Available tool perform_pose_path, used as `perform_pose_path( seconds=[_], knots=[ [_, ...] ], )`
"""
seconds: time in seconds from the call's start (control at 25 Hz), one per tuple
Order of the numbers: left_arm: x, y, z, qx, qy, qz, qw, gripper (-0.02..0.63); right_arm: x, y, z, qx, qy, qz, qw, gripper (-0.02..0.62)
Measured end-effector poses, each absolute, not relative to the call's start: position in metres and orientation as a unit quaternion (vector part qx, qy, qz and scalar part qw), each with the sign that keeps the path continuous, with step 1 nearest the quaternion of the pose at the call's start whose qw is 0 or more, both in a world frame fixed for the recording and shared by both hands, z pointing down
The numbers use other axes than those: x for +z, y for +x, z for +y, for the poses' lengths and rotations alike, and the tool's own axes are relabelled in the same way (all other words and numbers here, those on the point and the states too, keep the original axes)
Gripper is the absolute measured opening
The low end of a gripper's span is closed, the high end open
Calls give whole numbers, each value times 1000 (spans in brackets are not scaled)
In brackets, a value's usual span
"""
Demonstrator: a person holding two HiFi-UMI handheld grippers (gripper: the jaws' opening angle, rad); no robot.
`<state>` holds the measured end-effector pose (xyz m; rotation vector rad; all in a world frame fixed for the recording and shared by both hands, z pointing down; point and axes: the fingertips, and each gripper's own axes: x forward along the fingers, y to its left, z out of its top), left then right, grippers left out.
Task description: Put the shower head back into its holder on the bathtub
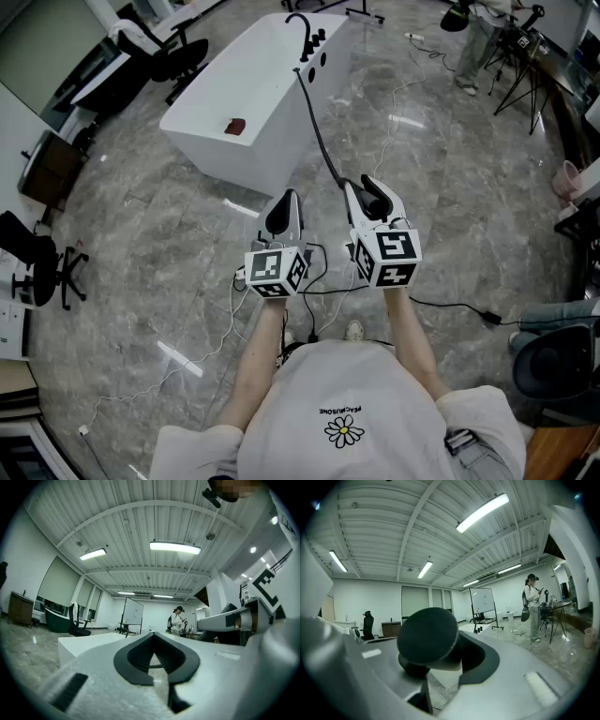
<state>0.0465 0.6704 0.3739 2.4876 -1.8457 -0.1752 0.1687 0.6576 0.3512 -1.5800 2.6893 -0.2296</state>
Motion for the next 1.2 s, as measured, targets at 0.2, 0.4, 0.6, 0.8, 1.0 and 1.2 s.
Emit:
perform_pose_path(
  seconds=[0.2, 0.4, 0.6, 0.8, 1.0, 1.2],
  knots=[
    [383, 54, 673, -39, 803, -594, 22, -2, 352, 181, 659, -80, -509, 857, 17, 117],
    [396, 51, 681, -25, 797, -603, 33, -2, 362, 187, 658, -84, -503, 860, 5, 118],
    [412, 28, 680, -29, 788, -614, 47, -2, 375, 173, 648, -94, -501, 860, -2, 118],
    [404, -13, 655, -34, 792, -607, 44, -2, 380, 138, 613, -112, -514, 850, -8, 118],
    [381, -74, 624, -21, 808, -589, -3, -2, 372, 87, 575, -117, -535, 837, -1, 118],
    [397, -122, 583, 3, 830, -557, -3, -2, 363, 46, 550, -108, -562, 820, 12, 117]
  ],
)
